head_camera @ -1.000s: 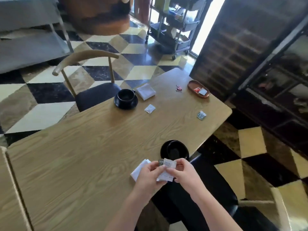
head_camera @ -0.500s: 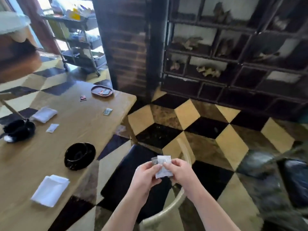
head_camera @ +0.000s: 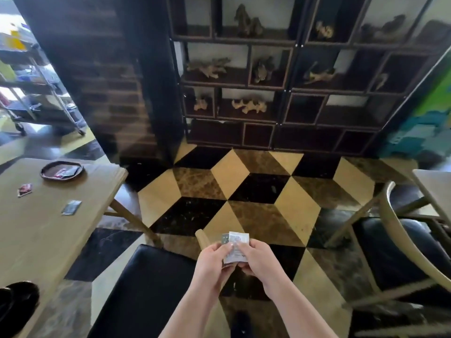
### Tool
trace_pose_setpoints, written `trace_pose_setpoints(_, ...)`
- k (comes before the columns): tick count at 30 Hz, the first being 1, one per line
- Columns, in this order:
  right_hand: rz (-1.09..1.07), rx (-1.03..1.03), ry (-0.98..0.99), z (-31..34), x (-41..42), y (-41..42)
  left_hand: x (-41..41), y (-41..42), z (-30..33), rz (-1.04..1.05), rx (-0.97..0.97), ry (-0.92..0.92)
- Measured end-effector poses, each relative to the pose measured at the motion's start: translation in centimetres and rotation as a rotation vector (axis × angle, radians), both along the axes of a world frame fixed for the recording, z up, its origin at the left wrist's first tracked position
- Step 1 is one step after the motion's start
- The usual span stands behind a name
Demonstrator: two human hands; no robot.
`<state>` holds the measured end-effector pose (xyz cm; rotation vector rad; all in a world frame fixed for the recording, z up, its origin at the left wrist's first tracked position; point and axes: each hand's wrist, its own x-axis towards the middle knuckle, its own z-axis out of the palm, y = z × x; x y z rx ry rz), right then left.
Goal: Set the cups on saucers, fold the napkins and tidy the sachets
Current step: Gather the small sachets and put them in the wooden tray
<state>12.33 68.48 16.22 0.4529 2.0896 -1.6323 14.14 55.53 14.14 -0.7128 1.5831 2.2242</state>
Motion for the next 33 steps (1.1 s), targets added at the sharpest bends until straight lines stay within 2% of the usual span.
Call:
trace_pose_setpoints(9,0.056,0.011,0.019,0.9,-17.1,3.1,-16.7,2.2,-1.2,0.023,-0.059,-0.029)
trace_pose_setpoints(17,0.205,0.001,0.035,1.1,-30.3,2.4,-27.0,-0.1,-0.7,0.204,-0.017,0.007)
trace_pose_setpoints(25,0.59,0.01,0.075,-1.9,-44.6,-3.0,-35.7,-2.5,-2.3,0.415,-0.045,0.036)
trace_pose_setpoints(33,1.071,-0.032,0.029,-3.3,-52.5,-14.1,-38.8,-8.1,-1.2,0.812,-0.081,-0.074)
